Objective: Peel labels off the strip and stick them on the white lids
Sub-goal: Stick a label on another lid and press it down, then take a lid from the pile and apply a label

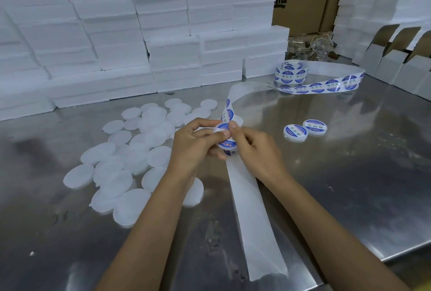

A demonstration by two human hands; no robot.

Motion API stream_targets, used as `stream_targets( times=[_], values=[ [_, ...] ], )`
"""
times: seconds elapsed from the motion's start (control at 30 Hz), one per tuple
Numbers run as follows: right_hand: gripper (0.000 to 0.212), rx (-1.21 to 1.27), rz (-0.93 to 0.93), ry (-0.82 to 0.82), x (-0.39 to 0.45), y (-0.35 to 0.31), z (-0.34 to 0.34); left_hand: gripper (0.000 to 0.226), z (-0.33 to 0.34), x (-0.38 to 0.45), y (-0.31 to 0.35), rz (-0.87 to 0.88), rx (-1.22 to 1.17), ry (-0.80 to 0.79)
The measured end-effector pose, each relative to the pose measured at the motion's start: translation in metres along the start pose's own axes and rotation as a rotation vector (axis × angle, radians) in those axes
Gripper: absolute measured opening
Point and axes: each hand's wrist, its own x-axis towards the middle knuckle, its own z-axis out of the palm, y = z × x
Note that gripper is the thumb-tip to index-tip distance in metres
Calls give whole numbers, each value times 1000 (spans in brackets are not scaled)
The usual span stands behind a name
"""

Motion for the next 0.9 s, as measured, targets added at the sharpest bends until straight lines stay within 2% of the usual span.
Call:
stream_targets(
  times=[0.17, 0.3, 0.4, 0.47, 0.57, 0.73, 0.9],
  values=[
    [48, 238, 28, -136, 1, 0, 2, 12, -2, 3, -2, 5, -31, 174],
    [46, 257, 84, -220, 3, 2, 2, 11, -1, 4, -4, -26, -68, 194],
    [44, 114, 175, -50, 10, 8, -5, 11, 1, 4, -4, -54, -109, 195],
    [43, -96, 257, 107, 15, 18, -15, 14, 1, 4, -3, -69, -96, 219],
    [46, -365, 372, 259, 20, 38, -36, 18, 0, 4, -2, -76, -85, 234],
    [50, -562, 509, 372, 23, 63, -62, 19, -6, 7, -1, -68, -56, 320],
    [48, -545, 490, 421, 21, 59, -63, 21, -18, 12, -3, -57, -57, 406]
  ],
)
